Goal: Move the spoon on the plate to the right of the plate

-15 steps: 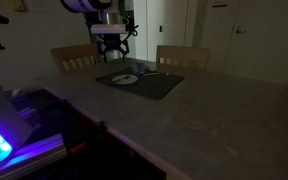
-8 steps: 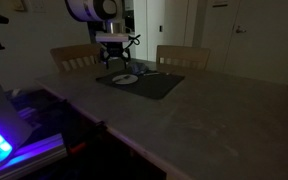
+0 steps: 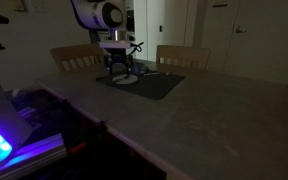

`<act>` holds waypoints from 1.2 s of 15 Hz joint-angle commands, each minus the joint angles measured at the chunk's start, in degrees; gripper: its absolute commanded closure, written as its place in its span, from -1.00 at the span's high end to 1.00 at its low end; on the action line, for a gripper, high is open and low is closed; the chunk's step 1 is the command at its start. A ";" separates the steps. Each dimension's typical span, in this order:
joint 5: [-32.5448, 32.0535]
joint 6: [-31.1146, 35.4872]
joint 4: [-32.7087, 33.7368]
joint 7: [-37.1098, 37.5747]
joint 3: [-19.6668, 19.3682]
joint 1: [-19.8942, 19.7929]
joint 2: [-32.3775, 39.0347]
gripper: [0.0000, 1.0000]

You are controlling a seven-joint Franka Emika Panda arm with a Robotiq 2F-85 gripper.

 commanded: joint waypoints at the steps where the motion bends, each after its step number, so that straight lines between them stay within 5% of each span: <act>1: -0.81 -1.67 3.36 2.15 0.15 -1.71 3.18 1.00; 9: 0.28 -4.79 5.92 4.32 0.83 -2.92 5.56 1.00; 12: 1.20 -6.98 5.94 4.52 1.41 -3.09 4.97 0.32; 18: 1.42 -7.85 6.06 5.13 1.56 -3.02 5.04 -0.54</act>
